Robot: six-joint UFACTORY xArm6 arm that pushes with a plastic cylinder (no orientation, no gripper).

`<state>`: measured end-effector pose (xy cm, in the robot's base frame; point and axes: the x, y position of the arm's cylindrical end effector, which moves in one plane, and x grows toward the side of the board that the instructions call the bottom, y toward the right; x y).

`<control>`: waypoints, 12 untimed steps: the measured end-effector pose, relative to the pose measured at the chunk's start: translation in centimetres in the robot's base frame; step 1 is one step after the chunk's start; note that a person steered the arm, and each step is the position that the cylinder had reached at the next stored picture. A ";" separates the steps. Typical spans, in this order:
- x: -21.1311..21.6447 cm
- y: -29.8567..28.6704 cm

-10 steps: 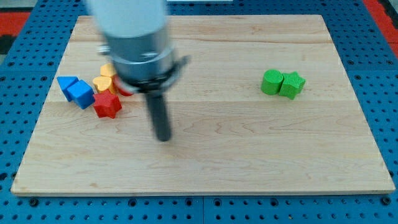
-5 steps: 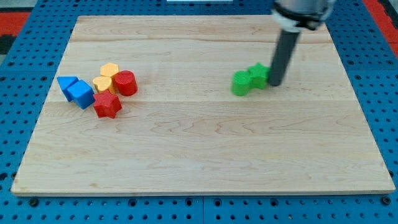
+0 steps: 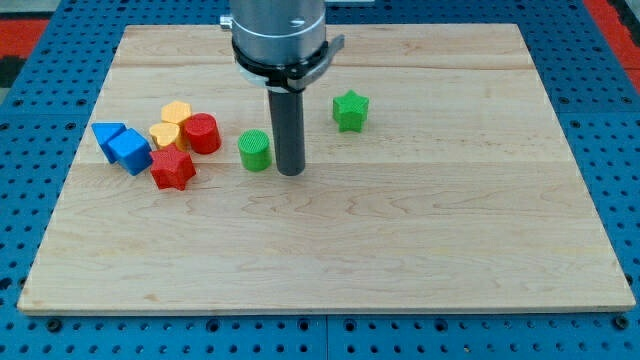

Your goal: Move the green circle into the red circle

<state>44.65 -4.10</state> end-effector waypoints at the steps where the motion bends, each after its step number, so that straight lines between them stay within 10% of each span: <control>1: -2.0 2.8; 10: -0.1 -6.9; 12: -1.2 11.3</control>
